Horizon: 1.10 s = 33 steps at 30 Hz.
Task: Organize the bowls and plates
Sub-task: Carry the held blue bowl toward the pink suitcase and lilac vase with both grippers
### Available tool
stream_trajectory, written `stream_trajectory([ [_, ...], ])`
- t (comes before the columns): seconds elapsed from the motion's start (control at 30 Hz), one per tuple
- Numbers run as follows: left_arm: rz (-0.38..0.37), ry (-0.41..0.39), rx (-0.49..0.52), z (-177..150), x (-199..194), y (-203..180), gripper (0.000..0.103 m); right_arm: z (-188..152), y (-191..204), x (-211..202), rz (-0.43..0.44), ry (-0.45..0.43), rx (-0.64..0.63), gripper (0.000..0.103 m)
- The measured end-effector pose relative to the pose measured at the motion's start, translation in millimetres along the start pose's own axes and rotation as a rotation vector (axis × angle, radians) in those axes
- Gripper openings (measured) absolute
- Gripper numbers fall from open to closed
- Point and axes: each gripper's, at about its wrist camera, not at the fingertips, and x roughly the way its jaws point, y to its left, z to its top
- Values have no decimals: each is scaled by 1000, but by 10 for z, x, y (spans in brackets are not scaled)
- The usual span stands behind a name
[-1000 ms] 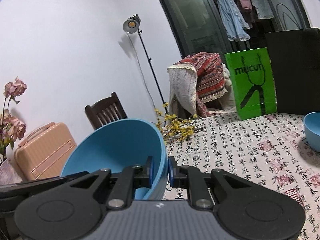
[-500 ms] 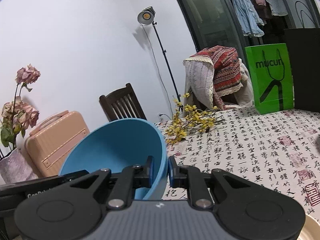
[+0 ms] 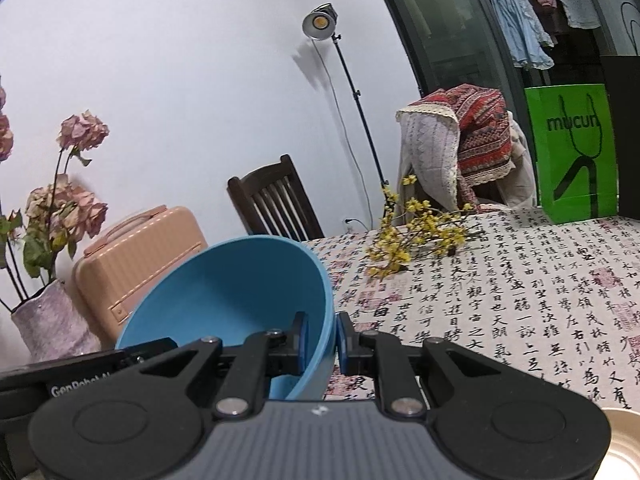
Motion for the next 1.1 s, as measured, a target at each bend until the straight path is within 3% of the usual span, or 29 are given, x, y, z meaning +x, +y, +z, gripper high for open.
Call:
stream_trajectory([
  [1.1, 145, -24, -87, -113, -441, 594, 18, -152, 647, 116, 157, 56, -58, 14],
])
